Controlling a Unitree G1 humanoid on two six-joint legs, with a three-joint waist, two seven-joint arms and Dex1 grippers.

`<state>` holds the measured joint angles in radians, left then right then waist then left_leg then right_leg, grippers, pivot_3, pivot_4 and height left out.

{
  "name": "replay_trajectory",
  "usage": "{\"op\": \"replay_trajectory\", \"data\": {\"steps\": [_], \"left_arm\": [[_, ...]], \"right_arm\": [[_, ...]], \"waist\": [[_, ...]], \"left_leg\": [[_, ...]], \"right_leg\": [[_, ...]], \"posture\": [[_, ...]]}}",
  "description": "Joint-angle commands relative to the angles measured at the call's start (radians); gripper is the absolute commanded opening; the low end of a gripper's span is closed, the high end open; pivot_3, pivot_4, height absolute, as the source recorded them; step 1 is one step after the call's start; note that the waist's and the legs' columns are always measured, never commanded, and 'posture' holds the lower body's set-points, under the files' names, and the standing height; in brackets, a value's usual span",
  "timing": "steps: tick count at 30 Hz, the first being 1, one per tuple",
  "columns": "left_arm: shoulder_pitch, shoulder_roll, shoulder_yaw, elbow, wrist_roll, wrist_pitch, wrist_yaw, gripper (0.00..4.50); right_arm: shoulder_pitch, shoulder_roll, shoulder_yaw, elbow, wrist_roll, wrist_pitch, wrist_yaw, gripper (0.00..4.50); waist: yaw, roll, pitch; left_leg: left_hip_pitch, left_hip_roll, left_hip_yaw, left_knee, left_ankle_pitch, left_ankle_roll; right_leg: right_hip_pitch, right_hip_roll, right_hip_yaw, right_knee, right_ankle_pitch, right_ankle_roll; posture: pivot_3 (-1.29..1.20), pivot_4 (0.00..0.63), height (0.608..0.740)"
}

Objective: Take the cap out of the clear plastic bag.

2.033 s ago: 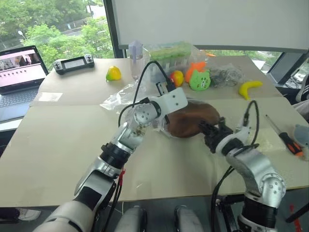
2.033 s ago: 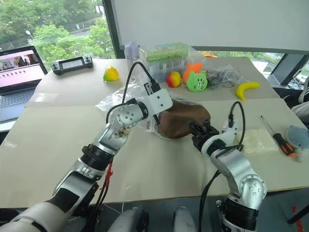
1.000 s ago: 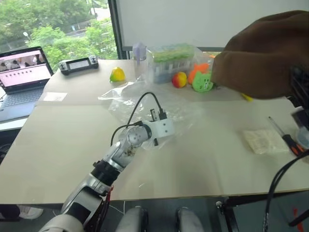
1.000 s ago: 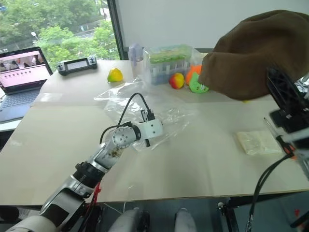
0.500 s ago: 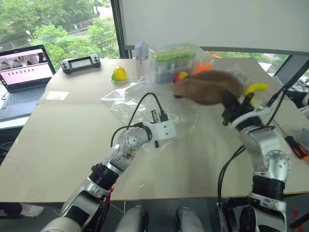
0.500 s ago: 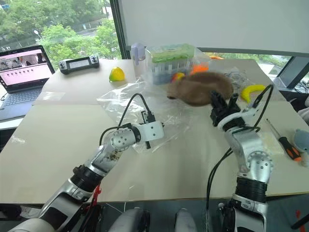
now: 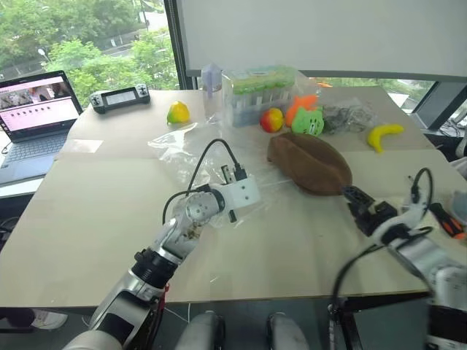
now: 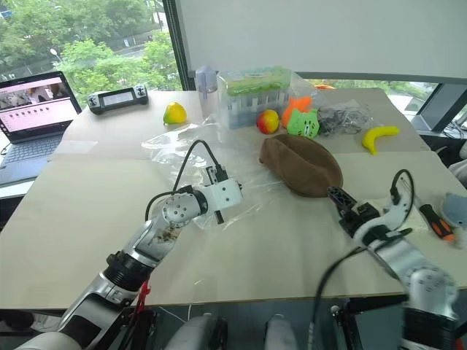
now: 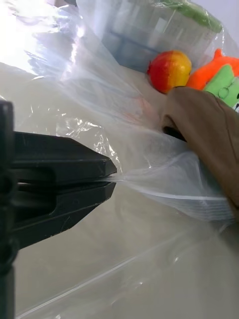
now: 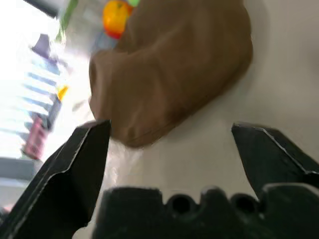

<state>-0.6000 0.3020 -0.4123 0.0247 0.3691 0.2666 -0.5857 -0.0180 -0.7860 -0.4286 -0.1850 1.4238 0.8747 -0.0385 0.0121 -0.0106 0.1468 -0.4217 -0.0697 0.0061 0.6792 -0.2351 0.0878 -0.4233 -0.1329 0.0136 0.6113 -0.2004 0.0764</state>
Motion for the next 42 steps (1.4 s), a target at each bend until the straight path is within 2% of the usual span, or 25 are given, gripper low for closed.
{"op": "replay_trajectory", "data": {"steps": [1, 2, 4, 6, 7, 12, 14, 17, 18, 20, 22, 25, 28, 29, 31, 34, 38, 40, 42], "left_arm": [[-0.021, -0.02, 0.029, 0.001, -0.05, 0.016, -0.025, 0.0], [-0.025, -0.032, 0.038, 0.004, -0.074, 0.033, -0.037, 0.0], [-0.032, -0.046, 0.049, 0.007, -0.119, 0.054, -0.073, 0.0], [-0.033, -0.052, 0.064, 0.005, -0.159, 0.086, -0.104, 0.59], [-0.035, -0.049, 0.064, 0.007, -0.166, 0.09, -0.114, 0.73], [-0.034, -0.014, 0.058, -0.024, -0.237, 0.091, -0.225, 2.53], [-0.045, 0.04, 0.073, -0.04, -0.33, 0.123, -0.366, 3.25], [-0.088, 0.096, 0.203, -0.035, -0.523, 0.279, -0.487, 4.24], [-0.097, 0.111, 0.229, -0.036, -0.564, 0.317, -0.508, 4.43], [-0.11, 0.125, 0.293, -0.016, -0.607, 0.364, -0.476, 4.43], [-0.132, 0.106, 0.384, 0.064, -0.591, 0.342, -0.333, 4.43], [-0.14, 0.084, 0.525, 0.131, -0.639, 0.374, -0.207, 4.43], [-0.099, 0.042, 0.641, 0.143, -0.64, 0.328, -0.023, 4.43], [-0.068, 0.037, 0.657, 0.14, -0.622, 0.306, 0.027, 4.43], [-0.001, 0.028, 0.646, 0.113, -0.573, 0.253, 0.101, 4.43], [0.108, 0.003, 0.61, 0.045, -0.527, 0.18, 0.172, 4.43], [0.294, -0.002, 0.497, 0.015, -0.374, -0.075, 0.252, 4.43], [0.352, -0.049, 0.509, 0.007, -0.4, -0.099, 0.286, 4.43], [0.377, -0.075, 0.506, 0.005, -0.433, -0.107, 0.273, 4.43]], "right_arm": [[0.171, -0.272, 0.02, -0.218, -0.209, 0.166, 0.059, 4.49], [0.221, -0.334, -0.01, -0.261, -0.267, 0.173, 0.084, 4.49], [0.239, -0.384, -0.092, -0.302, -0.306, 0.177, 0.115, 4.49], [0.194, -0.383, -0.146, -0.318, -0.302, 0.173, 0.113, 4.5], [0.164, -0.376, -0.159, -0.326, -0.292, 0.175, 0.105, 4.5], [0.077, -0.335, -0.155, -0.374, -0.272, 0.204, 0.106, 4.5], [0.081, -0.327, -0.149, -0.395, -0.279, 0.21, 0.138, 4.5], [0.098, -0.331, -0.13, -0.399, -0.325, 0.213, 0.186, 4.5], [0.103, -0.333, -0.125, -0.395, -0.343, 0.212, 0.197, 4.5], [0.114, -0.314, -0.107, -0.392, -0.403, 0.162, 0.24, 4.5], [0.127, -0.272, -0.099, -0.395, -0.43, 0.127, 0.276, 4.5], [0.148, -0.194, -0.08, -0.39, -0.523, 0.048, 0.294, 4.5], [0.146, -0.066, -0.079, -0.386, -0.599, -0.105, 0.319, 4.5], [0.115, -0.002, -0.111, -0.368, -0.556, -0.114, 0.293, 4.5], [0.058, 0.092, -0.139, -0.332, -0.55, -0.137, 0.233, 4.5], [0.016, 0.178, -0.103, -0.298, -0.69, -0.212, 0.139, 4.5], [0.063, 0.252, 0.0, -0.276, -0.901, -0.309, 0.07, 4.5], [0.065, 0.328, 0.002, -0.265, -0.922, -0.349, 0.039, 4.5], [0.092, 0.341, 0.036, -0.246, -0.999, -0.401, 0.043, 4.5]], "waist": [[0.003, 0.0, 0.0], [0.004, -0.001, 0.0], [0.002, -0.003, 0.0], [-0.002, -0.003, 0.0], [-0.004, -0.003, 0.0], [0.002, -0.003, 0.0], [0.004, -0.003, 0.0], [0.004, -0.003, 0.0], [0.003, -0.004, 0.0], [0.001, -0.003, 0.0], [0.002, -0.004, 0.0], [0.002, -0.004, 0.0], [-0.001, -0.004, 0.001], [-0.001, -0.004, 0.001], [-0.002, -0.004, 0.001], [0.001, -0.005, 0.0], [0.014, -0.006, 0.0], [0.017, -0.006, 0.0], [0.016, -0.004, -0.001]], "left_leg": [[0.0, 0.0, 0.0, 0.0, 0.0, 0.0], [-0.001, 0.0, 0.0, 0.001, 0.0, 0.0], [-0.001, 0.003, 0.0, 0.002, 0.0, 0.0], [-0.001, 0.002, 0.001, 0.003, -0.001, 0.001], [-0.001, 0.003, 0.001, 0.004, -0.001, 0.001], [-0.001, 0.004, 0.001, 0.005, -0.001, 0.001], [-0.002, 0.003, 0.001, 0.005, -0.001, 0.001], [-0.003, 0.003, 0.001, 0.005, -0.001, 0.002], [-0.003, 0.003, 0.001, 0.005, -0.001, 0.002], [-0.002, 0.003, 0.001, 0.005, -0.001, 0.002], [-0.001, 0.003, 0.001, 0.005, -0.001, 0.002], [0.0, 0.002, 0.001, 0.005, -0.001, 0.002], [0.0, 0.001, 0.001, 0.005, -0.001, 0.002], [0.0, 0.0, 0.001, 0.005, -0.001, 0.001], [0.001, 0.0, 0.001, 0.004, -0.001, 0.0], [0.004, 0.0, 0.001, 0.002, 0.0, -0.002], [0.006, -0.001, 0.0, -0.001, 0.0, -0.003], [0.006, -0.001, 0.0, -0.003, 0.001, -0.004], [0.006, -0.001, 0.0, -0.003, -0.001, -0.007]], "right_leg": [[0.0, 0.0, -0.001, -0.001, 0.0, 0.0], [0.0, -0.001, 0.0, -0.001, 0.0, 0.0], [0.002, 0.001, -0.001, -0.002, 0.0, 0.0], [0.002, 0.0, 0.0, -0.002, 0.0, 0.0], [0.002, 0.0, 0.0, -0.002, 0.0, 0.0], [0.002, 0.002, -0.001, -0.001, 0.0, 0.0], [0.002, 0.002, -0.001, -0.001, 0.0, 0.0], [0.001, 0.001, -0.001, -0.002, 0.0, 0.0], [0.001, 0.001, -0.001, -0.002, 0.0, 0.0], [0.001, 0.001, -0.001, -0.001, 0.0, 0.0], [0.002, 0.001, -0.001, -0.001, 0.0, 0.0], [0.003, 0.001, -0.001, -0.001, -0.001, 0.001], [0.001, 0.002, -0.001, 0.0, 0.0, 0.001], [0.001, 0.002, 0.0, 0.0, 0.0, 0.001], [0.001, 0.002, 0.0, 0.0, 0.0, 0.001], [0.003, 0.001, 0.001, 0.0, 0.0, 0.0], [0.001, 0.001, 0.0, 0.0, 0.0, -0.001], [0.001, 0.0, 0.001, 0.0, 0.0, -0.001], [0.001, 0.0, 0.002, 0.0, 0.001, -0.001]], "posture": [[0.0, 0.15, 0.739], [0.0, 0.15, 0.739], [0.0, 0.15, 0.739], [0.0, 0.15, 0.739], [0.0, 0.15, 0.739], [0.0, 0.15, 0.739], [0.0, 0.15, 0.739], [0.0, 0.15, 0.739], [0.0, 0.15, 0.739], [0.0, 0.15, 0.739], [0.0, 0.15, 0.739], [0.0, 0.15, 0.739], [0.0, 0.15, 0.739], [0.0, 0.15, 0.739], [0.0, 0.15, 0.739], [0.0, 0.15, 0.739], [0.0, 0.15, 0.739], [0.0, 0.15, 0.739], [0.0, 0.15, 0.739]]}}
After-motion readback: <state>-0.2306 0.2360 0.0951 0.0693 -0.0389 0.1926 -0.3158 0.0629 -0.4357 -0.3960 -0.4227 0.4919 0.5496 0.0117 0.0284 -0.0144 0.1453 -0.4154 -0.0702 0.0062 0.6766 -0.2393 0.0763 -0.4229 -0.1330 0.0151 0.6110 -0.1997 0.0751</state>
